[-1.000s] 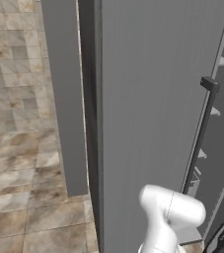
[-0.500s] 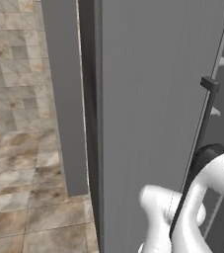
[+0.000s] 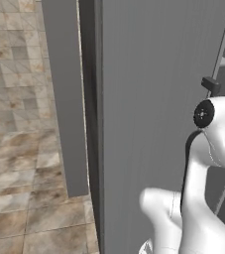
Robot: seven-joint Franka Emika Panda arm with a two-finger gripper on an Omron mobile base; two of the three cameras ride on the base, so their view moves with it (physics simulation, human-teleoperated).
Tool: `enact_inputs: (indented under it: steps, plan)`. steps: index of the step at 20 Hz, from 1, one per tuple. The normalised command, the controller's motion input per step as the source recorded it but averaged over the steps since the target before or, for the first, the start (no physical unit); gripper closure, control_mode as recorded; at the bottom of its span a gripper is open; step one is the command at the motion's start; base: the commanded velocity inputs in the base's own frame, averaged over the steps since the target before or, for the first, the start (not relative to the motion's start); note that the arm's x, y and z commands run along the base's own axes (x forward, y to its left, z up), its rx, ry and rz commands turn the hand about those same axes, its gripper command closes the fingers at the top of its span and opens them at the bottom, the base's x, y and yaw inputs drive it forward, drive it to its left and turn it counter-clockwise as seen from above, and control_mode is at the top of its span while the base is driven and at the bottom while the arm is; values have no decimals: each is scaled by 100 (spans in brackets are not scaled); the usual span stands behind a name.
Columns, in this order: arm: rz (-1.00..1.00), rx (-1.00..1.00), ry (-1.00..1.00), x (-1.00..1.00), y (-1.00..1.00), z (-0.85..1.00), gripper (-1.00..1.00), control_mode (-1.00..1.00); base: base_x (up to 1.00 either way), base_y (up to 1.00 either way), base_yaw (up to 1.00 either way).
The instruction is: Open the freezer door, pick up the ice cube tray from the freezer, and place it on the dining counter.
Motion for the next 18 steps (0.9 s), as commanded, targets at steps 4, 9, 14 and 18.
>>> enact_inputs:
  steps: [4, 9, 14, 18]
  plan:
    - [-2, 1, -15, 33, -57, -11, -100, -100, 0, 0, 0]
    - [0, 0, -12, 14, -60, -13, -100, -100, 0, 0, 0]
    - [6, 0, -6, 28, -39, -27, -100, -100, 0, 0, 0]
    - [0, 0, -1, 44, -4, -23, -100, -100, 0, 0, 0]
